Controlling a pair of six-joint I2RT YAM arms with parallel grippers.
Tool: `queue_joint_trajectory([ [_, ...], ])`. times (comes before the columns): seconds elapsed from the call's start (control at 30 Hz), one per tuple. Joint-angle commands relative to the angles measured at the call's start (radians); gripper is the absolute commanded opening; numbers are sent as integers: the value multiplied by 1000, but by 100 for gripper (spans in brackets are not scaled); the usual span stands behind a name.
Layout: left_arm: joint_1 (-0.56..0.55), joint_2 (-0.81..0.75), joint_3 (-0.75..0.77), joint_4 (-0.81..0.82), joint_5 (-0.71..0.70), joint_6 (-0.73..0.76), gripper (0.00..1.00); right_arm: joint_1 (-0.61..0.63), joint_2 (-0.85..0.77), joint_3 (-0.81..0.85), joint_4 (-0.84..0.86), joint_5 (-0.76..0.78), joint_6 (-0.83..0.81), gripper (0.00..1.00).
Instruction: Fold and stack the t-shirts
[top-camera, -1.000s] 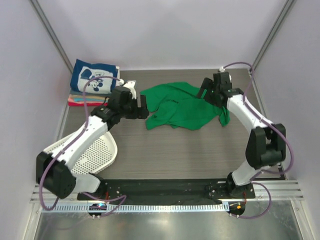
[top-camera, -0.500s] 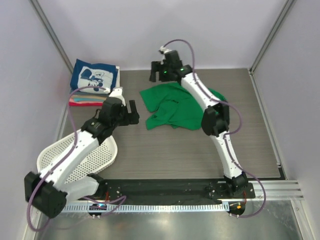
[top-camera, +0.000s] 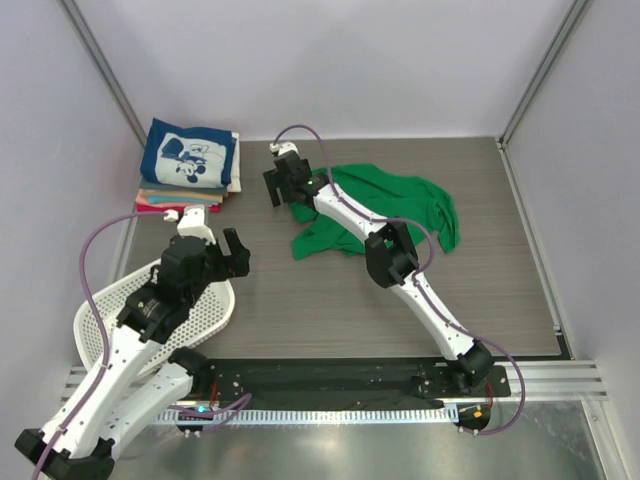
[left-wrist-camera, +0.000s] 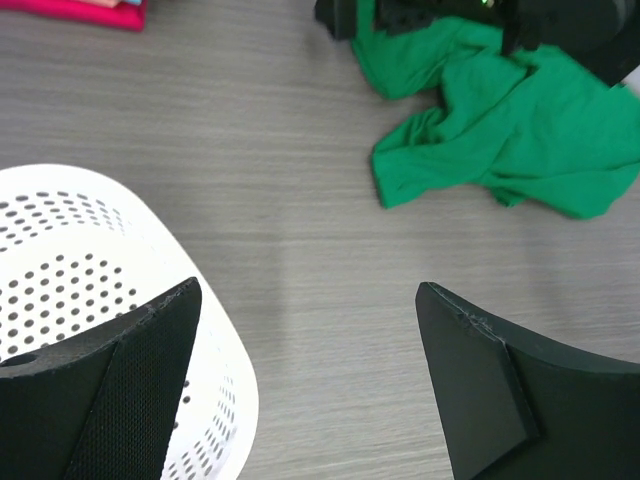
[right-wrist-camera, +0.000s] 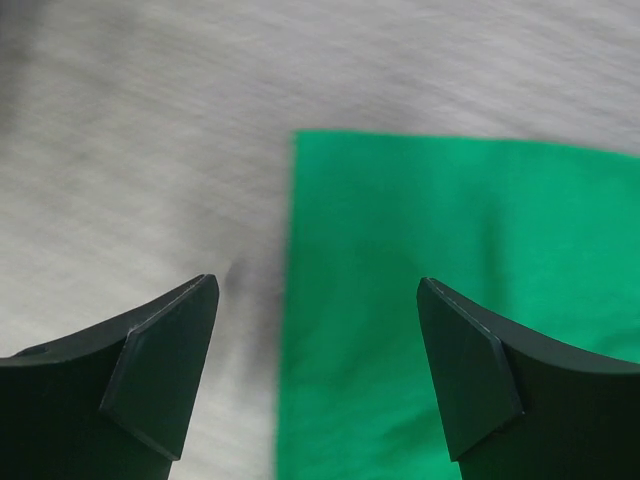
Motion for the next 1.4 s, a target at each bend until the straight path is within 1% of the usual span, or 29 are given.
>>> queue_joint_trajectory([
  [0.0, 0, 8, -8, 0, -9, -2, 88, -18, 19, 32, 90, 171, -30, 87],
  [0.1, 2, 25, -4, 1, -4, 3, 88, -18, 51, 50, 136, 171, -50, 86],
  [0.2, 0, 30, -5, 0, 4, 3, 88, -18, 106, 107, 106, 151, -58, 82],
  [0.23, 0, 28, -7, 0, 5, 3, 88, -18, 115, 125, 72, 120, -47, 76],
  [0.27, 0, 27, -5, 1, 4, 3, 88, -17, 109, 115, 55, 108, -35, 65],
  [0.33, 2, 27, -8, 4, -2, 4, 88, -18, 86, 40, 28, 55, 0, 57],
  [0.37, 0, 28, -8, 6, -4, 6, 88, -21, 95, 50, -45, 41, 5, 50],
  [0.4, 2, 33, -7, 7, -7, 7, 88, -21, 112, 96, -84, 33, 14, 42],
  [0.43, 0, 34, -7, 9, -7, 9, 88, -23, 118, 93, -106, 21, 31, 26],
  [0.53, 0, 56, -4, 10, -10, 18, 88, -35, 47, -34, -77, -9, 65, 1],
  [0.63, 0, 85, 4, 12, -7, 38, 87, -63, -18, -95, -28, -13, 85, 1],
  [0.7, 2, 120, 15, 15, 8, 39, 86, -96, -128, -159, -2, -4, 111, 1],
  [0.73, 0, 136, 27, 18, 42, 38, 85, -142, -179, -201, 15, -12, 126, 1],
  [0.77, 0, 152, 33, 24, 62, 32, 84, -174, -305, -250, 36, -30, 141, 1],
  [0.8, 0, 168, 35, 36, 77, 23, 84, -204, -372, -364, 94, -64, 170, 1],
  [0.83, 2, 201, 29, 77, 109, -3, 83, -262, -436, -420, 121, -73, 178, 1],
  [0.9, 0, 240, 18, 139, 137, -34, 82, -311, -621, -546, 152, -78, 181, 1],
  [0.93, 2, 267, 15, 198, 155, -49, 81, -337, -683, -583, 152, -72, 180, 1],
  [0.97, 0, 319, 15, 229, 168, -78, 81, -380, -737, -623, 153, -75, 181, 1],
  [1.0, -1, 355, 19, 281, 198, -92, 81, -400, -839, -701, 153, -78, 180, 1],
  [1.07, -4, 456, 30, 328, 217, -125, 80, -423, -921, -779, 155, -34, 166, 1],
  [1.1, -9, 488, 45, 370, 226, -132, 80, -438, -999, -849, 153, -10, 166, 1],
  [1.13, -10, 522, 53, 392, 232, -138, 80, -449, -1030, -887, 152, -4, 174, 1],
  [1.17, -14, 600, 67, 409, 237, -151, 80, -458, -1072, -928, 153, 0, 186, 1],
  [1.2, -15, 635, 96, 438, 246, -154, 80, -474, -1102, -1010, 155, 7, 200, 1],
  [1.23, -14, 683, 117, 455, 252, -155, 80, -480, -1157, -1054, 162, 8, 219, 1],
  [1.27, -14, 761, 140, 458, 261, -158, 80, -485, -1178, -1092, 173, 17, 227, 1],
  [1.3, -15, 807, 198, 466, 278, -160, 81, -489, -1193, -1153, 175, 23, 236, 1],
  [1.37, -14, 876, 249, 471, 306, -158, 80, -495, -1230, -1203, 173, 54, 264, 1],
])
